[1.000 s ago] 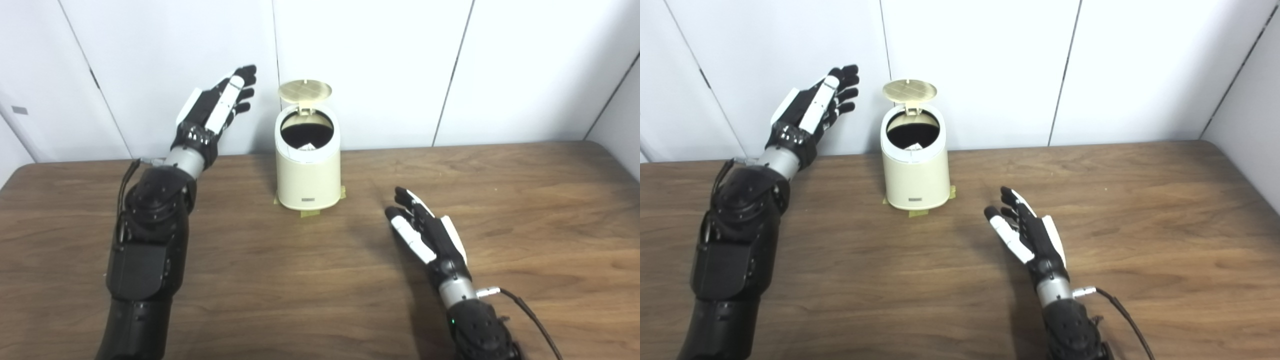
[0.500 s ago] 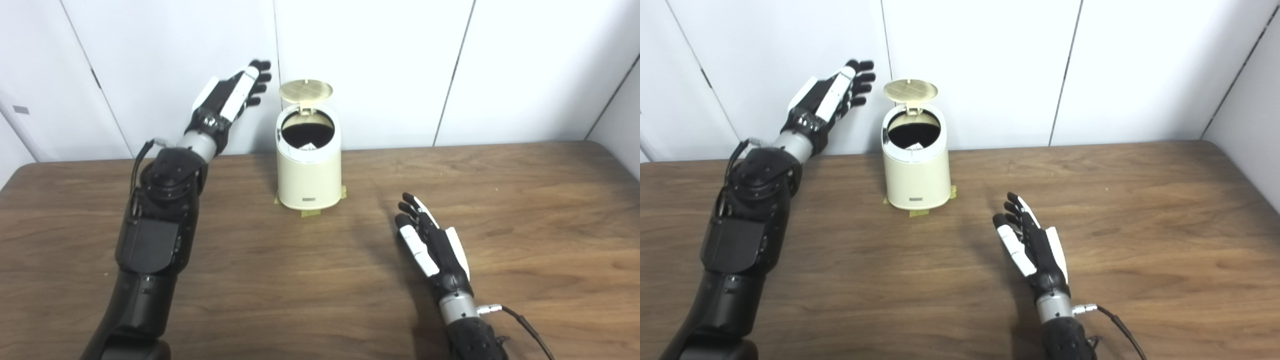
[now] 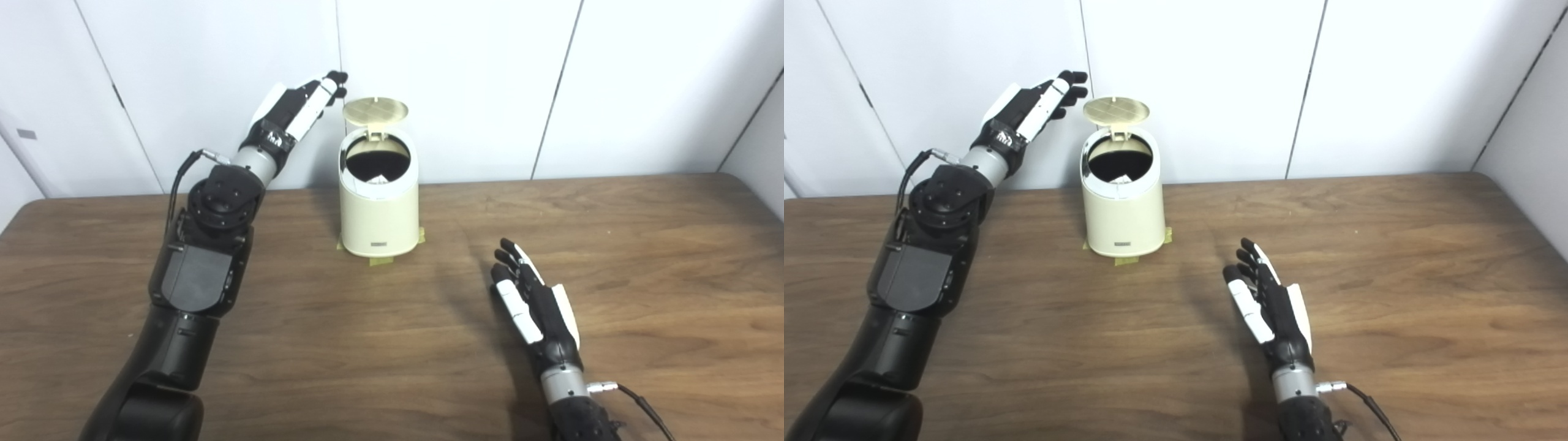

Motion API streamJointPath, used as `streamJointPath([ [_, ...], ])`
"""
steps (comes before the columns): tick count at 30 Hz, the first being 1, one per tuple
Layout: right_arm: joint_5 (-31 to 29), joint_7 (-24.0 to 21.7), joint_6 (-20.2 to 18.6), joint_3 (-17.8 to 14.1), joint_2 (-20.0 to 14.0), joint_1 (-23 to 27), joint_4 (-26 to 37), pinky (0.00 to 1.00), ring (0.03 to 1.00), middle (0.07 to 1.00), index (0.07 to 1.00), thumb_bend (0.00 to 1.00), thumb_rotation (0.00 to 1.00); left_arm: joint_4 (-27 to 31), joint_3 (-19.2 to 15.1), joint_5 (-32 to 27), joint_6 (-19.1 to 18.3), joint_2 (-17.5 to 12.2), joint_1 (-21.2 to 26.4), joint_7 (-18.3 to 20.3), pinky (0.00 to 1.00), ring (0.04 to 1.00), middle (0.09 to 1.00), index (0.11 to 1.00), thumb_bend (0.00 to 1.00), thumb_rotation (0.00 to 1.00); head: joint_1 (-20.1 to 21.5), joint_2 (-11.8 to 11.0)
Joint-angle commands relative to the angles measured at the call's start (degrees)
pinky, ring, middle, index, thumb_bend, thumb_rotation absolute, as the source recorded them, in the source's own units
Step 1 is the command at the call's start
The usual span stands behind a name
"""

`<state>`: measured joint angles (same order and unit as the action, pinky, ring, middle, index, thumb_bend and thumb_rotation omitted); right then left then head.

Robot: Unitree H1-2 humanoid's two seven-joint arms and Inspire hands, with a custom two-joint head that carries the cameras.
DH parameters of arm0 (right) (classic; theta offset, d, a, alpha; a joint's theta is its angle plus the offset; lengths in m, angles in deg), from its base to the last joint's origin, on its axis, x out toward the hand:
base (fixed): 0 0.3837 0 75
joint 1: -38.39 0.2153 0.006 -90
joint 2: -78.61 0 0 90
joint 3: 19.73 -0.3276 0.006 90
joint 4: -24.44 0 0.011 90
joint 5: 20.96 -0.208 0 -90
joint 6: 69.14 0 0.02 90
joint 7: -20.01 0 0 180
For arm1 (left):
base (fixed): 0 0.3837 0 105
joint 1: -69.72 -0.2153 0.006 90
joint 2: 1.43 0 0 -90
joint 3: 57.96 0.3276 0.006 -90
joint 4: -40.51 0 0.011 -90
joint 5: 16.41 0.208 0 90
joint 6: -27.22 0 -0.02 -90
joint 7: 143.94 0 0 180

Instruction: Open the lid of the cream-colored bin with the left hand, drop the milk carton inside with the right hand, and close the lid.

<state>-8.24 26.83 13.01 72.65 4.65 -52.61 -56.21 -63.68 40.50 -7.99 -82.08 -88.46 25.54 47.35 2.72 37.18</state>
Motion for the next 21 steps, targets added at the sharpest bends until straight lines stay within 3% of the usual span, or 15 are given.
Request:
streamJointPath([
  [1, 0.4, 0.7, 2.1, -0.4, -0.1, 1.4, 1.1, 0.8, 0.867, 0.892, 0.923, 0.48, 0.9, 0.9, 0.4, 1.5, 2.4, -1.1, 4.7, -0.1, 0.94, 0.922, 0.874, 0.893, 0.43, 1.0, 0.1, 0.0],
  [10, 3.9, 1.2, 1.2, -0.1, -0.5, 1.7, 0.9, 0.8, 0.861, 0.88, 0.919, 0.5, 0.98, 1.5, 2.7, 4.1, 3.6, -2.0, 6.0, 1.6, 0.93, 0.858, 0.801, 0.855, 0.45, 1.0, 0.2, 0.0],
  [18, 5.4, 1.5, 0.7, -0.2, -0.1, 1.9, 0.3, 0.8, 0.867, 0.87, 0.909, 0.5, 1.0, 1.4, 3.7, 5.6, 4.4, -2.7, 6.3, 3.3, 0.94, 0.845, 0.764, 0.834, 0.47, 1.0, 0.2, 0.2],
  [21, 6.0, 2.2, 0.0, -0.4, 0.3, 1.9, 0.3, 0.84, 0.87, 0.869, 0.899, 0.5, 1.0, 1.4, 4.5, 6.4, 4.5, -3.1, 6.4, 4.1, 0.93, 0.801, 0.741, 0.828, 0.47, 1.0, 0.1, 0.2],
])
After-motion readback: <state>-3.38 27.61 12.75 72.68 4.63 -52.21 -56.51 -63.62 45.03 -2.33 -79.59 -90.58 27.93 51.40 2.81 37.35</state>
